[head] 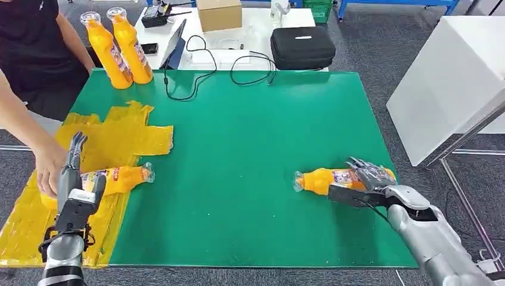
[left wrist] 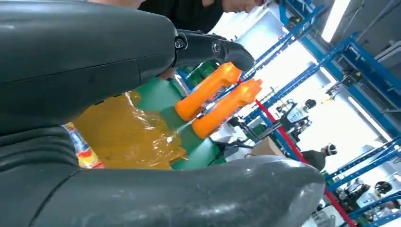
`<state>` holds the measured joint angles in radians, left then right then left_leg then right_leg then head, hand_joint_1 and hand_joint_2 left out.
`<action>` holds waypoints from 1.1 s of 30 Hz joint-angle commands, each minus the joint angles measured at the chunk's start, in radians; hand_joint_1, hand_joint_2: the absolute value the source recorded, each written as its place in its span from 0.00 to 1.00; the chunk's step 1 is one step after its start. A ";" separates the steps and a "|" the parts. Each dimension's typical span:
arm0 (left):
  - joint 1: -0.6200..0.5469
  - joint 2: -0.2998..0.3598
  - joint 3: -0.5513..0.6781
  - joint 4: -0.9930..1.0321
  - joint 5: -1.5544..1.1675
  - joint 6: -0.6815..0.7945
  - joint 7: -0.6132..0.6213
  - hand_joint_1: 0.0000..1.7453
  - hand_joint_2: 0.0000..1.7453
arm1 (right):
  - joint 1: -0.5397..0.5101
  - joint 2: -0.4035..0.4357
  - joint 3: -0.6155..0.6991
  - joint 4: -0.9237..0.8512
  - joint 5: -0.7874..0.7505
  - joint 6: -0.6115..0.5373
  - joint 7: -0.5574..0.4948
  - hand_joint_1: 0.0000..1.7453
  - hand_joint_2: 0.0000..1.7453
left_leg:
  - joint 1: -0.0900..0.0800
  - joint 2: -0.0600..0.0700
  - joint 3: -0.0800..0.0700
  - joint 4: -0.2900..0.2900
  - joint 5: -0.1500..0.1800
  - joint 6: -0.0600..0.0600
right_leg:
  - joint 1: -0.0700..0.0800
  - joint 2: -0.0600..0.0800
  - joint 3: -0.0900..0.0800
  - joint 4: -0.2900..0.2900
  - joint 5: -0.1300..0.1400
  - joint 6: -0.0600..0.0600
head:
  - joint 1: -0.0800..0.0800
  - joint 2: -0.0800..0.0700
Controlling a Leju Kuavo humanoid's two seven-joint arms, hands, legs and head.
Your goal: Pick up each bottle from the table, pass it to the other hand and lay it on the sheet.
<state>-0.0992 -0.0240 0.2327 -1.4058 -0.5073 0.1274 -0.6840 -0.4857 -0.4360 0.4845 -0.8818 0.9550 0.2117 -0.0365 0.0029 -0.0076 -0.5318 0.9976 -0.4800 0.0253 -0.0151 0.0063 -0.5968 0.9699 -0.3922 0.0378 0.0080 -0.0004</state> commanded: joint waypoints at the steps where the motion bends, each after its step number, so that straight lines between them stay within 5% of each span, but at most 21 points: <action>1: -0.018 -0.023 0.004 -0.007 0.017 -0.015 0.011 0.00 0.00 | -0.068 0.086 0.125 0.285 0.077 -0.002 0.059 0.00 1.00 | 0.002 0.004 0.006 -0.001 0.000 -0.001 | 0.003 0.002 0.006 -0.003 0.001 -0.001 | 0.000 0.000; 4: -0.018 -0.022 0.003 -0.004 0.016 -0.015 0.011 0.00 0.00 | -0.074 0.092 0.122 0.301 0.085 -0.006 0.066 0.00 1.00 | 0.003 0.004 0.011 -0.001 -0.001 -0.002 | 0.003 0.003 0.010 -0.004 0.002 -0.001 | 0.000 0.000; 5: -0.020 -0.021 0.002 -0.003 0.017 -0.019 0.015 0.00 0.00 | -0.074 0.101 0.123 0.320 0.101 -0.008 0.080 0.18 1.00 | 0.003 0.004 0.010 -0.001 0.000 -0.003 | 0.004 0.002 0.010 -0.005 0.003 -0.002 | 0.000 0.000; 6: -0.021 -0.023 0.006 -0.005 0.024 -0.023 0.018 0.00 0.00 | -0.072 0.114 0.113 0.346 0.119 -0.024 0.092 0.95 1.00 | 0.003 0.004 0.012 -0.001 -0.001 -0.003 | 0.003 0.003 0.012 -0.006 0.002 -0.001 | 0.000 0.000; 7: -0.020 -0.022 0.006 -0.007 0.024 -0.023 0.018 0.00 0.00 | -0.070 0.118 0.110 0.354 0.124 -0.029 0.095 1.00 1.00 | 0.003 0.004 0.011 -0.002 -0.001 -0.003 | 0.004 0.003 0.013 -0.007 0.003 -0.002 | 0.000 0.000; 26: -0.016 -0.023 -0.003 -0.020 0.039 -0.047 0.027 0.00 0.00 | -0.071 0.130 0.041 0.343 0.088 -0.036 0.026 1.00 1.00 | 0.003 0.005 0.021 -0.001 -0.001 -0.003 | 0.005 0.004 0.022 -0.008 0.004 -0.001 | 0.000 0.000; 32: 0.027 -0.050 0.003 -0.076 0.183 -0.181 0.095 0.00 0.00 | -0.010 0.144 -0.056 0.101 -0.112 -0.020 -0.115 1.00 1.00 | 0.003 0.006 0.020 -0.001 -0.002 -0.003 | 0.005 0.006 0.021 -0.008 0.004 0.000 | 0.000 0.000; 33: 0.047 -0.064 0.002 -0.094 0.233 -0.222 0.120 0.00 1.00 | 0.008 0.163 -0.072 0.030 -0.170 -0.005 -0.135 1.00 1.00 | 0.003 0.007 0.018 -0.001 -0.001 -0.003 | 0.005 0.006 0.019 -0.009 0.005 -0.001 | 0.000 0.000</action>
<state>-0.0938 -0.0378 0.2319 -1.4565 -0.4100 0.0251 -0.6271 -0.5907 -0.3395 0.5043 -0.6367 0.9623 0.1709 -0.0806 0.0052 -0.0009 -0.5102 0.9970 -0.4828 0.0233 -0.0116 0.0134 -0.5739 0.9632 -0.3896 0.0384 0.0080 -0.0004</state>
